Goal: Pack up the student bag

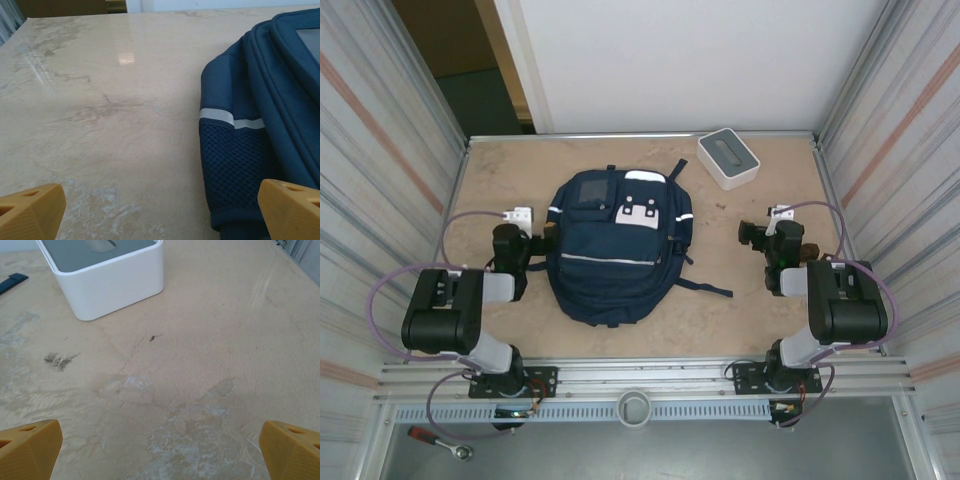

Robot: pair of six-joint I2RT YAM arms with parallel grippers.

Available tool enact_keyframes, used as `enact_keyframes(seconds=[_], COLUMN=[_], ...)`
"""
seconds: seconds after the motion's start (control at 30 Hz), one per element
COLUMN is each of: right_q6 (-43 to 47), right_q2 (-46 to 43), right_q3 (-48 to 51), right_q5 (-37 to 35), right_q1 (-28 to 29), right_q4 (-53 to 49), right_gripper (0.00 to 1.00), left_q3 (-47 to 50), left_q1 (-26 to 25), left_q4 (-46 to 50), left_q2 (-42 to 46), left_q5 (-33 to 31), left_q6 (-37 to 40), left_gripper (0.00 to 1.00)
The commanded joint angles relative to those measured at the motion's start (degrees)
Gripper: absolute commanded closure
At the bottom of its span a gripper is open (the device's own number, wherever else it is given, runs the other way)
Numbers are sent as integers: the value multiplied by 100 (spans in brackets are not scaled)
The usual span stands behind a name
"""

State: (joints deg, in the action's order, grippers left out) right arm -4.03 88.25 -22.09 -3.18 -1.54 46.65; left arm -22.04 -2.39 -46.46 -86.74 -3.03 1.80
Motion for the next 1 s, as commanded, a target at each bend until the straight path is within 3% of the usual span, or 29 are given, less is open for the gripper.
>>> enact_keyframes(seconds=[0.0,0.97], right_q6=[-98,-98], right_q2=[-1,-3], right_q3=[-120,-121], right_q5=[107,107], right_q1=[-26,-30], right_q4=[-50,-47], right_gripper=[1,1], left_q3=[-83,-73], left_q1=[-15,-51], left_q4=[-4,-30], left_q2=[25,25], left_q5=[-149,-206], left_q6=[139,171], left_gripper=[1,1])
